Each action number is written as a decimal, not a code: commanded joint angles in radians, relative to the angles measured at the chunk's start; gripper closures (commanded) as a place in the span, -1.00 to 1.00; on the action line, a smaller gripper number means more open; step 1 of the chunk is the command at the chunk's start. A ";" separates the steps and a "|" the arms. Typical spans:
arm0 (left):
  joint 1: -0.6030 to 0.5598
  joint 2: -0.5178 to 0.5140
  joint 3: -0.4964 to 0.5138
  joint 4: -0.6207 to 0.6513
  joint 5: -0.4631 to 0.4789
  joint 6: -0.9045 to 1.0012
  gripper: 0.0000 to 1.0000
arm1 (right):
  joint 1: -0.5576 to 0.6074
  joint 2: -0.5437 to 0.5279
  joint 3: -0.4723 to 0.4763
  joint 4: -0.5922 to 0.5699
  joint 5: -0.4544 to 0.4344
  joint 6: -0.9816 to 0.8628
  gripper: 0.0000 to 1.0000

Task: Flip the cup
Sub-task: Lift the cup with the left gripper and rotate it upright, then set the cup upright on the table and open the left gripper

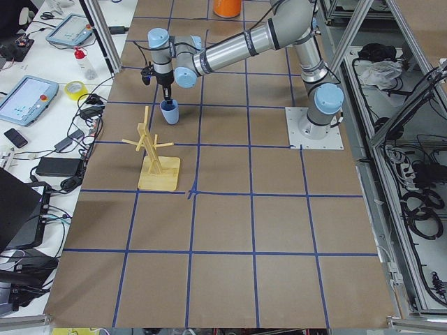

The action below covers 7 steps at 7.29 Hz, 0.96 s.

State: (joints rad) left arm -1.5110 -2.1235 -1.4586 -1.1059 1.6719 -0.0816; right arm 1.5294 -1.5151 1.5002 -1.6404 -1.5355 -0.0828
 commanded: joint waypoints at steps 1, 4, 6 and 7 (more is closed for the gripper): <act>0.000 -0.001 -0.009 0.000 -0.014 -0.001 -0.47 | 0.000 0.000 0.000 -0.001 0.000 0.000 -1.00; -0.008 0.065 -0.003 -0.014 -0.021 0.003 -1.00 | 0.002 -0.002 0.000 0.001 0.000 0.005 -1.00; -0.014 0.170 0.004 -0.149 -0.020 -0.006 -1.00 | 0.002 -0.003 0.000 0.005 -0.002 0.008 -1.00; -0.018 0.230 0.009 -0.235 -0.021 -0.013 -1.00 | 0.002 -0.004 0.000 0.005 -0.008 0.011 -1.00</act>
State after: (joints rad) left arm -1.5244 -1.9657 -1.4547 -1.2376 1.6511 -0.0879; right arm 1.5308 -1.5180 1.5002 -1.6362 -1.5379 -0.0753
